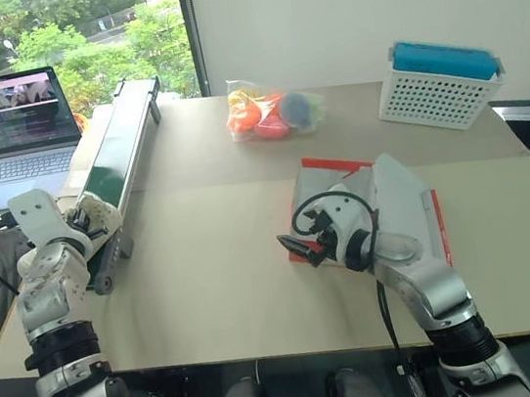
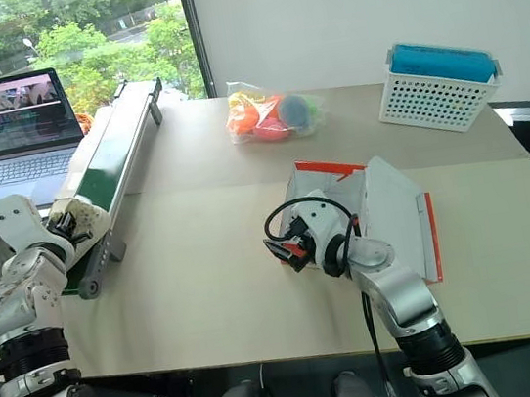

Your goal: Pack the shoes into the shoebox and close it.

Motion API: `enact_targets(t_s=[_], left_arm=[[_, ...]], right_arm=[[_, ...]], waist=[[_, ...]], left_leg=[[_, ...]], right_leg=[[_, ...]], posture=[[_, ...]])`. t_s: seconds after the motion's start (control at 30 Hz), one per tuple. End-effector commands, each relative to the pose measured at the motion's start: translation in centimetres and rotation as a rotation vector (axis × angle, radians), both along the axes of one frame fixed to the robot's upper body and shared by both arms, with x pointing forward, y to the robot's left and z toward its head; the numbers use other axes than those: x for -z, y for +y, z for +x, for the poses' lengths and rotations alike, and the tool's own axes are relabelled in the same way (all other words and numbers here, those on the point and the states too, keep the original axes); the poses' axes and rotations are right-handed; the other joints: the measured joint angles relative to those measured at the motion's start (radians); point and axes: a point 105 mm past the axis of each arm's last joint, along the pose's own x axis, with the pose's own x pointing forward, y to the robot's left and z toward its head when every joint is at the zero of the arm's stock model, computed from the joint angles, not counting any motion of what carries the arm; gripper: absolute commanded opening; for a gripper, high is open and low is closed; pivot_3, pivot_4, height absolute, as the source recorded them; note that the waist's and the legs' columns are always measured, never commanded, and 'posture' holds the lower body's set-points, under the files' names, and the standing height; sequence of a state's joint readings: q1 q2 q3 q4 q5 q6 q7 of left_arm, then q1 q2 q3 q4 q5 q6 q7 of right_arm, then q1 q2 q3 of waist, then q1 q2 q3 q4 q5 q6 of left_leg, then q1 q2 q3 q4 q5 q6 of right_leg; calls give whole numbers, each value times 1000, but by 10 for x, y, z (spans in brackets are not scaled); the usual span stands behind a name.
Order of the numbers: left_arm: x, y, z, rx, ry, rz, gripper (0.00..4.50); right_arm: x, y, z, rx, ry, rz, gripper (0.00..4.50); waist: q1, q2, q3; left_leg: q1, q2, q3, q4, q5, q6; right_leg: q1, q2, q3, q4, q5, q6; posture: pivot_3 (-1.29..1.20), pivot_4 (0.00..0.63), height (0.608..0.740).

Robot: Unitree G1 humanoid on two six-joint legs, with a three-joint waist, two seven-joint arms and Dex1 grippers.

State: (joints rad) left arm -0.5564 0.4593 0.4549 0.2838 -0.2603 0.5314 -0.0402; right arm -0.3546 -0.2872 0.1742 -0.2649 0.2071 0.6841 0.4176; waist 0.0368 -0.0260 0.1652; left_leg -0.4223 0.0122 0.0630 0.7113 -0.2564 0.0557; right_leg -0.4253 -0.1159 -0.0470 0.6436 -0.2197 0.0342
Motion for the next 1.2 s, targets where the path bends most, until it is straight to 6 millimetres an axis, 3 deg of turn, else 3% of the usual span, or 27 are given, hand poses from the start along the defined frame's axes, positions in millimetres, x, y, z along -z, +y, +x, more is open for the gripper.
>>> enact_targets(t_s=[0.03, 0.27, 0.33, 0.47, 0.7, 0.83, 0.97, 1.1, 1.2], left_arm=[[-30, -28, 12, 99, -150, -48, 1273], [-36, -68, 23, 183, -270, -430, 1273], [-38, -97, 28, 265, -273, -505, 1273], [-38, -177, 34, 467, -213, -718, 1273], [-41, -278, 27, 750, -104, -835, 1273], [-40, -299, 23, 811, -75, -865, 1273], [-51, -314, 19, 872, -87, -869, 1273], [-54, -319, 19, 890, -90, -865, 1273], [-64, -315, 21, 896, -136, -854, 1273]], right_arm=[[-27, -8, 11, 63, -86, 64, 4500], [-30, -22, 28, 217, -22, 188, 4500], [-34, -24, 28, 246, 1, 256, 4500], [-40, -33, 26, 312, 54, 387, 4500], [-40, -38, 24, 393, 86, 403, 4500], [-38, -40, 25, 437, 87, 382, 4500], [-47, -40, 25, 433, 65, 386, 4500], [-53, -28, 26, 393, 41, 349, 4500], [-68, -9, 22, 285, 22, 385, 4500]], waist=[[4, 0, 0], [1, 0, 0], [-4, 0, 0], [-4, -1, 0], [-27, -1, 1], [-29, -1, 1], [-24, -1, 1], [-24, -1, 1], [-25, -1, 1]], left_leg=[[0, 0, 0, 0, 0, 0], [-3, 0, -1, 1, 2, -3], [-3, 0, 0, 0, 3, -5], [-3, 0, -1, 1, 0, 0], [-4, 0, 0, 1, -1, 3], [-4, 0, 1, 1, -1, 2], [-5, 0, 0, 1, -1, 2], [-5, 0, 0, 1, -1, 3], [-5, 0, 0, 1, -1, 3]], right_leg=[[0, 0, 0, 0, 0, 0], [0, 0, -1, -2, 0, 0], [-1, 1, 0, -2, 0, 0], [0, 1, -1, -2, 0, 0], [-2, 3, 1, -2, 0, 0], [-2, 4, 1, -2, 0, 0], [-2, 3, 1, -2, 0, 0], [-2, 3, 1, -2, 0, 1], [-2, 3, 1, -2, 0, 1]], posture=[[0, 150, 705], [0, 150, 705], [0, 150, 705], [0, 150, 705], [0, 150, 705], [0, 150, 705], [0, 150, 705], [0, 150, 705], [0, 150, 705]])
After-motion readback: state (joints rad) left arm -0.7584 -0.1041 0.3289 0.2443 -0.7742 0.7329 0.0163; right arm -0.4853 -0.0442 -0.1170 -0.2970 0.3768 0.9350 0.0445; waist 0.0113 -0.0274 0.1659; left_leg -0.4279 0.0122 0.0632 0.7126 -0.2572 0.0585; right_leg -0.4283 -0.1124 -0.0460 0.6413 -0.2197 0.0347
